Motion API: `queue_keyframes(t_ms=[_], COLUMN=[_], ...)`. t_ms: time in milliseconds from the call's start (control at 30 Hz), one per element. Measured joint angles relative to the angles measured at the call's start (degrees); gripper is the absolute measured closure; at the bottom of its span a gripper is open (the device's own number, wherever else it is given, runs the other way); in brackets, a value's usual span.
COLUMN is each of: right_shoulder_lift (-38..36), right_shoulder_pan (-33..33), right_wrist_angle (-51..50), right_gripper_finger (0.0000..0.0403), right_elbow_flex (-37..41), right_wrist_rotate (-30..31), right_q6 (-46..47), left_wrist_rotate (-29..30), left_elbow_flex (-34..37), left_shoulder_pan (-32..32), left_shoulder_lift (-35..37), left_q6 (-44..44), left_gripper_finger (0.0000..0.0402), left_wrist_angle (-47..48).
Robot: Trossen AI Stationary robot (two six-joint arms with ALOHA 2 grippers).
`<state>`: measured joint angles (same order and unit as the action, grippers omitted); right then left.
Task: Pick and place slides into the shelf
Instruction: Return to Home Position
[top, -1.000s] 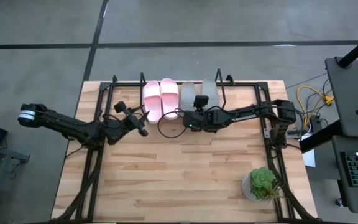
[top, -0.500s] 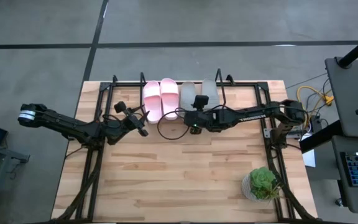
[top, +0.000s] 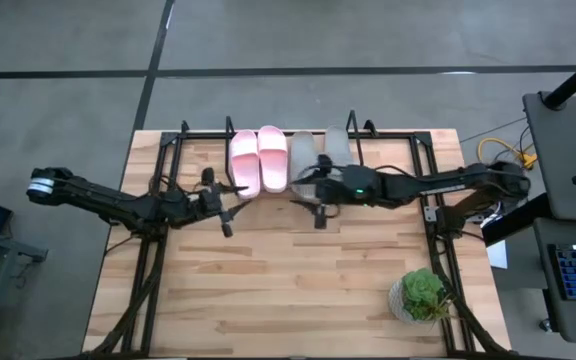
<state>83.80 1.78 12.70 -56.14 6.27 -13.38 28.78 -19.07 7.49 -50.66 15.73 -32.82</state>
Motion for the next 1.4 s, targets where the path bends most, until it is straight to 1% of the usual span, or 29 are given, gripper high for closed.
queue_keyframes(t_ms=[133, 200, 267, 367, 467, 500, 567, 633, 767, 900, 1000, 1033, 1167, 1200, 1267, 1300, 1333, 1400], right_shoulder_lift=[-5.34, -7.26, -8.46, -9.81, -10.22, -10.19, -9.89, -9.82, -9.59, -9.40, -8.90, -8.65, -6.80, -6.34, -5.24, -4.90, -4.61, -4.20], right_shoulder_pan=[0.11, 0.12, 0.11, 0.11, 0.11, 0.11, 0.11, 0.12, 0.38, 0.44, 0.82, 0.95, 2.01, 2.21, 2.64, 2.87, 3.02, 3.28], right_wrist_angle=[11.90, 16.34, 19.47, 20.60, 20.64, 20.67, 20.63, 20.29, 20.33, 20.46, 20.61, 20.59, 20.96, 20.95, 21.36, 21.14, 21.21, 21.94], right_gripper_finger=[0.0201, 0.0205, 0.0209, 0.0213, 0.0214, 0.0214, 0.0214, 0.0215, 0.0216, 0.0216, 0.0218, 0.0218, 0.0218, 0.0218, 0.0218, 0.0218, 0.0218, 0.0218], right_elbow_flex=[10.73, 14.84, 17.97, 20.54, 21.42, 21.53, 21.74, 22.00, 22.12, 22.30, 22.54, 22.52, 22.56, 22.56, 22.56, 22.58, 22.58, 22.58], right_wrist_rotate=[1.20, 1.31, 1.31, 1.30, 1.47, 1.46, 1.46, 1.47, 2.93, 4.33, 4.32, 4.30, 4.32, 4.32, 4.32, 4.33, 4.32, 4.32], right_q6=[-3.15, -3.54, -2.86, -3.08, -2.92, -2.96, -3.09, -3.14, -3.59, -3.72, -4.65, -4.90, -5.08, -5.06, -4.82, -4.82, -4.84, -4.81], left_wrist_rotate=[-8.92, -13.17, -14.29, -13.42, -13.48, -13.46, -13.06, -11.38, -9.73, -9.12, -6.69, -6.93, -11.80, -11.77, -8.44, -7.48, -8.49, -14.55], left_elbow_flex=[0.00, 0.00, 0.02, 0.02, -0.23, -0.26, -0.24, -0.24, -0.20, -0.04, -0.02, -0.02, -0.02, -0.02, 0.13, 0.55, 1.07, 2.03], left_shoulder_pan=[-0.04, -0.03, -0.02, -0.07, -0.09, -0.13, -0.15, -0.13, -0.14, -0.39, -2.05, -2.73, -5.02, -5.45, -6.55, -7.03, -7.28, -7.23], left_shoulder_lift=[-0.08, -0.37, -0.31, 0.80, 5.23, 7.45, 11.66, 16.03, 22.99, 26.78, 28.69, 29.94, 33.32, 34.23, 36.63, 37.81, 38.95, 41.55], left_q6=[-7.14, -9.86, -10.79, -9.81, -7.75, -7.80, -7.61, -7.50, -6.55, -4.81, -3.26, -2.87, -3.13, -2.86, -2.93, -3.11, -3.34, -3.55], left_gripper_finger=[0.0251, 0.0260, 0.0278, 0.0323, 0.0381, 0.0391, 0.0392, 0.0393, 0.0400, 0.0401, 0.0401, 0.0401, 0.0401, 0.0401, 0.0401, 0.0401, 0.0401, 0.0401], left_wrist_angle=[-3.07, -3.26, -3.77, -2.81, 1.94, 4.76, 9.97, 15.23, 21.93, 26.68, 26.80, 26.86, 29.74, 31.46, 34.73, 34.74, 34.45, 33.58])
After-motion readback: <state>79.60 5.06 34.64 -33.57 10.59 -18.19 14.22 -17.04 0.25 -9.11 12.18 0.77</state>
